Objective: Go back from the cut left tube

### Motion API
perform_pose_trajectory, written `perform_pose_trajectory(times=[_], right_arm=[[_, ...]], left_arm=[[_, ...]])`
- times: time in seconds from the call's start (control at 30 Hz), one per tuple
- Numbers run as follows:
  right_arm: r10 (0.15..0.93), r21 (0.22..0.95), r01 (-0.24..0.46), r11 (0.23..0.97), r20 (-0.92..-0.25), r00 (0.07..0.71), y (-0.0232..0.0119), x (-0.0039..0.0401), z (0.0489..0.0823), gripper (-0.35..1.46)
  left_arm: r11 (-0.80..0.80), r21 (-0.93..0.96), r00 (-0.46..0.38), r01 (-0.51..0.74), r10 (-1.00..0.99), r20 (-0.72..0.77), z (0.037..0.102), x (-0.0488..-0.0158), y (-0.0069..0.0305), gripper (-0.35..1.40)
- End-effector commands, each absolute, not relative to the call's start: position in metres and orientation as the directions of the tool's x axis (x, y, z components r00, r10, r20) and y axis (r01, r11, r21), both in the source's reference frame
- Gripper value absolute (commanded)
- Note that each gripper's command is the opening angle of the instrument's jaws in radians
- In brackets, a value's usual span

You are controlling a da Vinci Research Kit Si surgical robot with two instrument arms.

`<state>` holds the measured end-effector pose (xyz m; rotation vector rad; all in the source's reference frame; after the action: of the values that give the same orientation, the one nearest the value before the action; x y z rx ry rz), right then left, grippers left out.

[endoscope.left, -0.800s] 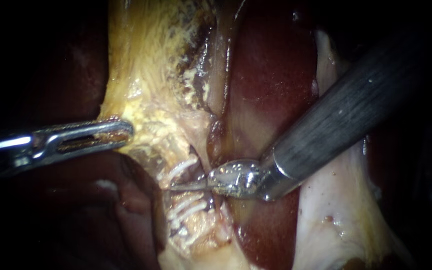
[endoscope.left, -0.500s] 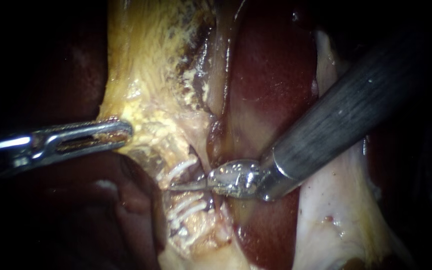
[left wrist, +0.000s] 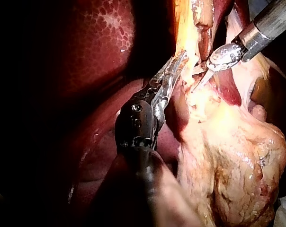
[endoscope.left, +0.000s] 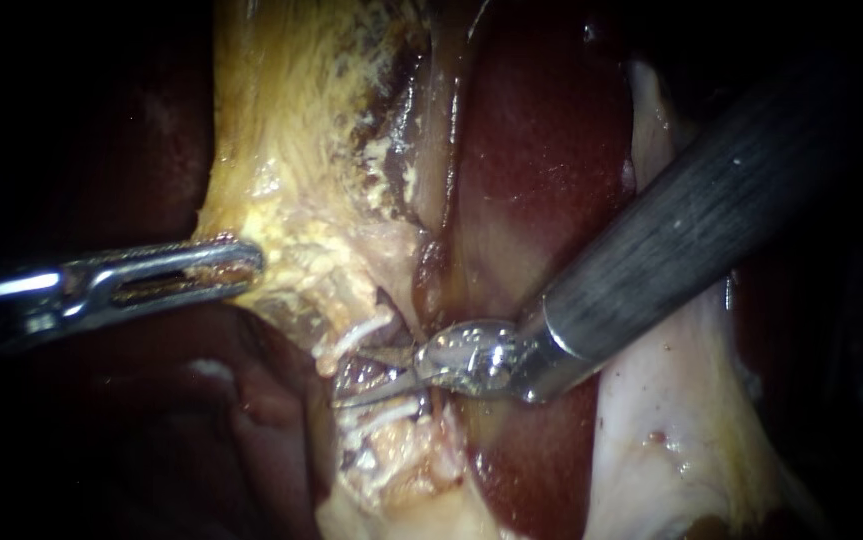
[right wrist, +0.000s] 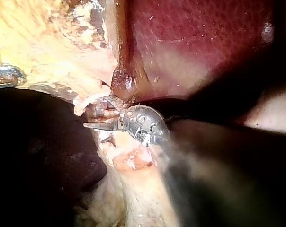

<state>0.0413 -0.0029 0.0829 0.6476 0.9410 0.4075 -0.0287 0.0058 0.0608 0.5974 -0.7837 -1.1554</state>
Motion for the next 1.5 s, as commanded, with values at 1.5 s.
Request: perform_pose_trajectory(times=[1.5], right_arm=[[0.226,0.266,0.016,0.964,-0.849,0.478,0.0070,0.0253,0.0718,1.43]], left_arm=[[0.310,0.754,0.191,0.579,-0.951,0.244,0.0636,-0.0295,0.0058,-0.35]])
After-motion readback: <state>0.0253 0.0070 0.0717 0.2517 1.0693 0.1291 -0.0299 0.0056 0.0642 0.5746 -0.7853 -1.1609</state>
